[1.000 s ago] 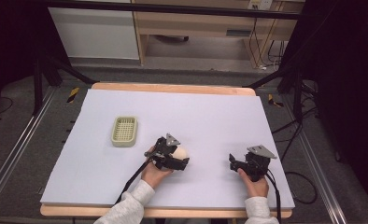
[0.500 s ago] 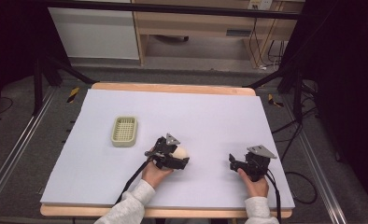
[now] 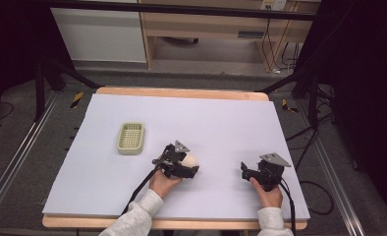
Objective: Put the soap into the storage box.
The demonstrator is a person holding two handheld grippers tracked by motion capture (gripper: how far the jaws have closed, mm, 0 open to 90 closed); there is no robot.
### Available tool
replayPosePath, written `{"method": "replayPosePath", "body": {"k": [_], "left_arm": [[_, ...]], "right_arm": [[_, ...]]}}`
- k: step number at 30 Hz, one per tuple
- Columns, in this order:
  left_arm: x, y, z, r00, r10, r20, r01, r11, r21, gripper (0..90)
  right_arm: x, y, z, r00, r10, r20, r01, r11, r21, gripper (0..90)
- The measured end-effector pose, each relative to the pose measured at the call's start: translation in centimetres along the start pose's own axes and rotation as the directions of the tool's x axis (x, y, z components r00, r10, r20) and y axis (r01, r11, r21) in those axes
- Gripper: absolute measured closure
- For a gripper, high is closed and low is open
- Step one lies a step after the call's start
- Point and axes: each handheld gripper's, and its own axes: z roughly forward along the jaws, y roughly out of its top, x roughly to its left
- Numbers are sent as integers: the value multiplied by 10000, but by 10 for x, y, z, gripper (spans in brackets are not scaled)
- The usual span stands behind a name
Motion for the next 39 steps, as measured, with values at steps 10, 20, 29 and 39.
{"method": "replayPosePath", "body": {"k": [10,20,29,39], "left_arm": [[1,0,-2,9998,80,-163,-79,9999,83,227],[1,3,-11,9999,112,-70,-113,9998,-154,227],[4,4,-29,9988,486,-69,-487,9987,-140,227],[11,5,-48,9986,509,-164,-513,9983,-265,227]], "right_arm": [[0,0,0,10000,23,-13,-22,10000,10,47],[0,0,0,10000,21,-15,-21,10000,10,47],[0,0,0,10000,-7,8,7,10000,6,47],[0,0,0,10000,-14,34,14,10000,-2,47]]}}
